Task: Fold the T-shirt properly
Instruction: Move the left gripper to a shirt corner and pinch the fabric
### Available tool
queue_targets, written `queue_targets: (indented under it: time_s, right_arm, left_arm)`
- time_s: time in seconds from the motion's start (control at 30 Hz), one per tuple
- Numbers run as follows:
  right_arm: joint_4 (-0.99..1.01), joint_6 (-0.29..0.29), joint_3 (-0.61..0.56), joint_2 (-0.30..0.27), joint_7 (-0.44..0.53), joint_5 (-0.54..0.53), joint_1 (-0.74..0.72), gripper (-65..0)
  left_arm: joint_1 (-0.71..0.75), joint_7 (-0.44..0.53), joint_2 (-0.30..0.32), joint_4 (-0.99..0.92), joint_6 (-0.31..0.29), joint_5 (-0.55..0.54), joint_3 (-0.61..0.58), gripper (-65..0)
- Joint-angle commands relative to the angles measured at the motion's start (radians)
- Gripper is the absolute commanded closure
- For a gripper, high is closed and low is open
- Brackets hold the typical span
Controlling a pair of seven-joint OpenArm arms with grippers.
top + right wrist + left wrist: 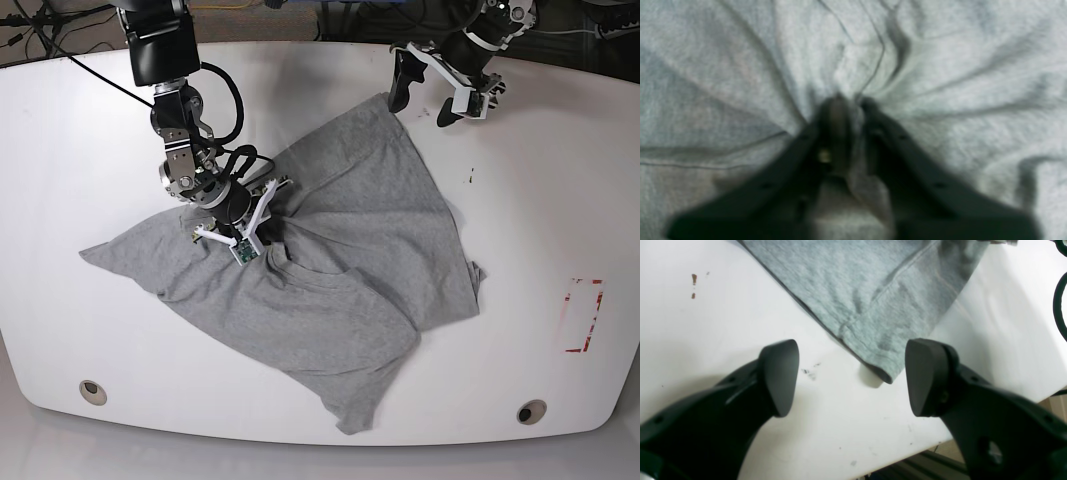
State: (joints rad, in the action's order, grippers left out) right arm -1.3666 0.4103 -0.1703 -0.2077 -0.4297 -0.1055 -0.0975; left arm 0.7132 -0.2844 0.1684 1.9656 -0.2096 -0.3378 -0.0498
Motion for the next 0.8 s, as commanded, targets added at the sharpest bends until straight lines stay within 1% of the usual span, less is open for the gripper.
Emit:
queue_targets:
  time_s: [0.0, 0.07, 0.17, 0.27, 0.4, 0.5, 0.63, 0.67, 0.77]
  right_arm:
    - [-0.026, -0.001, 0.004, -0.006, 0.021, -0.006, -0.023, 0.0]
    - [-0.041, -0.003, 0.007, -0.006, 0.021, -0.006, -0.023, -0.3]
    - [-0.070, -0.003, 0.008, -0.008, 0.021, -0.006, -0.020, 0.0]
    - [-0.096, -0.003, 0.007, -0.009, 0.021, -0.006, -0.017, 0.0]
    - [-0.118, -0.004, 0.007, -0.019, -0.001, -0.006, -0.015, 0.0]
    - [-0.135, -0.004, 0.005, -0.020, -0.010, -0.006, -0.015, 0.0]
    - [-0.144, -0.004, 0.005, -0.020, -0.010, -0.006, -0.015, 0.0]
    - [-0.144, -0.004, 0.005, -0.020, -0.010, -0.006, -0.015, 0.0]
    - [-0.144, -0.004, 0.007, -0.022, -0.010, -0.006, -0.015, 0.0]
  left_arm:
    - [0.006, 0.021, -0.003, 0.015, -0.007, -0.010, -0.002, -46.0]
    - [0.006, 0.021, -0.005, 0.015, -0.007, -0.011, -0.002, -46.4]
    - [0.006, 0.021, -0.020, -0.001, -0.007, -0.014, -0.017, -50.8]
    - [0.004, 0.021, -0.034, -0.012, -0.007, -0.040, -0.018, -54.7]
    - [-0.013, 0.011, -0.040, -0.013, -0.006, -0.083, -0.022, -56.1]
    - [-0.019, -0.043, -0.043, -0.015, -0.003, -0.116, -0.020, -56.1]
    - [-0.071, -0.121, -0.080, -0.025, -0.001, -0.134, -0.014, -56.0]
    - [-0.079, -0.135, -0.088, -0.027, 0.006, -0.134, -0.012, -56.0]
    - [-0.100, -0.164, -0.106, -0.044, 0.060, -0.136, -0.012, -56.0]
